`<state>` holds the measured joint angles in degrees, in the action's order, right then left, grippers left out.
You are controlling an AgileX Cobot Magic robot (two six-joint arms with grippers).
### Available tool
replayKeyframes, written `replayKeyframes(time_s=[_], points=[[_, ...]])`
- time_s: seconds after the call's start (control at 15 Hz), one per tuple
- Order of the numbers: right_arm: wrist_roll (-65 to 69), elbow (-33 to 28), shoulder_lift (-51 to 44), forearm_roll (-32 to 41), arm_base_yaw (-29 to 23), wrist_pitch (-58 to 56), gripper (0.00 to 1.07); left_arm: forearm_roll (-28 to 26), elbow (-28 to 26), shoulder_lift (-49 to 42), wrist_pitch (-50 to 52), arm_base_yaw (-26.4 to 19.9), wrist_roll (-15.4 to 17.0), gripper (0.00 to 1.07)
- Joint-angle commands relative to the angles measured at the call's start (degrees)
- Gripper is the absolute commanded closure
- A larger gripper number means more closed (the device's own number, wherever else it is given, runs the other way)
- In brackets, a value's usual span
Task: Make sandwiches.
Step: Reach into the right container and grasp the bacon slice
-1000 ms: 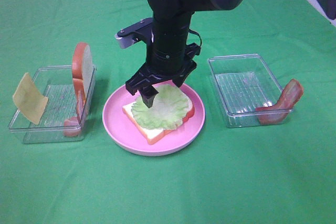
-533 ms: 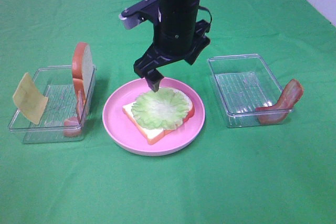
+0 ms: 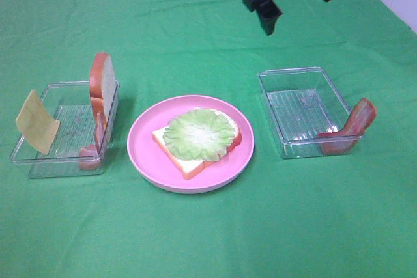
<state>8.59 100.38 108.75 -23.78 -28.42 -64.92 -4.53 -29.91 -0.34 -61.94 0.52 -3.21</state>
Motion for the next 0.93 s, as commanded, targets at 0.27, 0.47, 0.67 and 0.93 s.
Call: replayKeyframes(time_s=[0.27, 0.47, 0.67, 0.93], points=[[-4.1, -0.2, -1.2, 11.7, 19.0, -7.7, 0.11, 0.0, 0.1, -0.8, 0.2, -0.1, 0.0, 0.06], [-5.9, -0.2, -1.2, 16.9, 23.8, -10.3, 0.11, 0.0, 0.1, -0.8, 0.2, -0.1, 0.0, 0.06], [-7.1, -1.3, -1.2, 18.1, 24.6, -10.5, 0.11, 0.0, 0.1, -0.8, 0.2, -0.1, 0.0, 0.06], [-6.9, -12.3, -1.0, 20.2, 24.5, -3.1, 0.11, 0.0, 0.1, -0.8, 0.2, -0.1, 0.0, 0.06]])
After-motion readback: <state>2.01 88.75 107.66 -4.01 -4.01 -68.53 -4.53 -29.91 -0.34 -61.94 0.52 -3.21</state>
